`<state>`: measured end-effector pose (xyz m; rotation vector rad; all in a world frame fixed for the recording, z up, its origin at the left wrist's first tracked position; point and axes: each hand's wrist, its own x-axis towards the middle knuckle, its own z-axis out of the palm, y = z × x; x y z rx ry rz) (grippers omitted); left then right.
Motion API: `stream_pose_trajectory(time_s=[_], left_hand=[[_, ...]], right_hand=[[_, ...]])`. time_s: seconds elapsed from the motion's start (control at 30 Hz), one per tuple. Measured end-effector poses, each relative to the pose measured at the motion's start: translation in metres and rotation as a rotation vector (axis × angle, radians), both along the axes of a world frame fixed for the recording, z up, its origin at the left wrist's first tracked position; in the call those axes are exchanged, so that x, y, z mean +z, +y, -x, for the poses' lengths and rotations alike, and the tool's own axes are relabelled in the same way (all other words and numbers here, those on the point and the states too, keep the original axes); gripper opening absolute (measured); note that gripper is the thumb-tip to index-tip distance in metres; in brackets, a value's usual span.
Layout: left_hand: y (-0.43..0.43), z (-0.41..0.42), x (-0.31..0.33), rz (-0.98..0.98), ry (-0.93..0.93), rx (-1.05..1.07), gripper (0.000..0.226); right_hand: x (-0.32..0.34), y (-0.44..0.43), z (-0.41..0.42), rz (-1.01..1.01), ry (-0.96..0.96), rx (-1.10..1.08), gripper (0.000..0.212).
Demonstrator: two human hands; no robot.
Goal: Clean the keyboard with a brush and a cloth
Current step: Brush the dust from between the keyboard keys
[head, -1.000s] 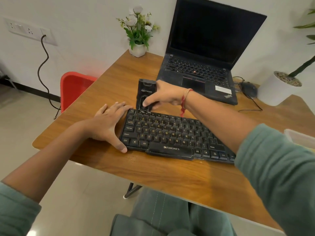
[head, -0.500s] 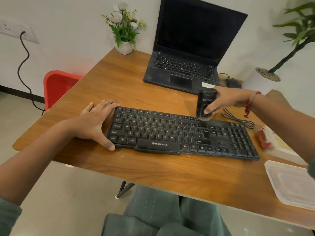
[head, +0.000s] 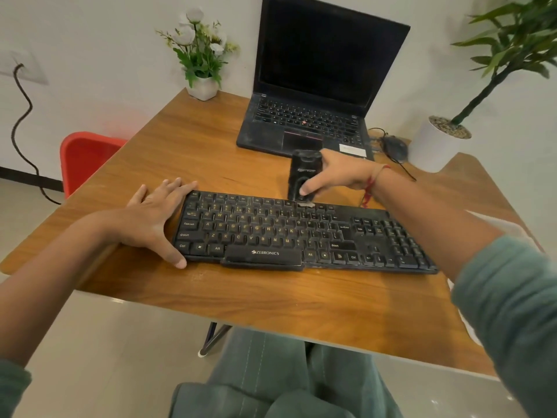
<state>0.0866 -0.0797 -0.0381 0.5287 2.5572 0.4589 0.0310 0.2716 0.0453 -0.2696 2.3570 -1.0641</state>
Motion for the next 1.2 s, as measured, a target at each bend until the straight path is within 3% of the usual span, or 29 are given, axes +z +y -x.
stream_pose_trajectory(time_s=[0.13,0.47,0.6,0.7,1.0,1.2], left_hand=[[-0.001,0.001,0.0,-0.031,-0.003,0.008,0.144],[-0.003,0.002,-0.005,-0.044,0.028,0.01,0.145],[-0.002,0.002,-0.005,-0.049,0.028,0.011,0.148],[-0.002,0.003,-0.004,-0.051,0.016,0.011,0.148],[-0.001,0.002,-0.001,-0.047,-0.013,0.022,0.154],[0.0,0.003,0.0,-0.028,-0.027,0.027,0.156]], right_hand=[[0.001,-0.011,0.0,0.021,0.017,0.024,0.039],[0.003,0.074,-0.01,-0.027,0.0,-0.15,0.061],[-0.003,0.038,-0.01,0.035,0.024,-0.055,0.042],[-0.008,0.006,-0.001,0.065,0.024,0.011,0.046],[-0.017,-0.076,0.011,0.12,0.061,0.098,0.031],[-0.028,-0.13,0.023,0.194,-0.005,0.11,0.045]])
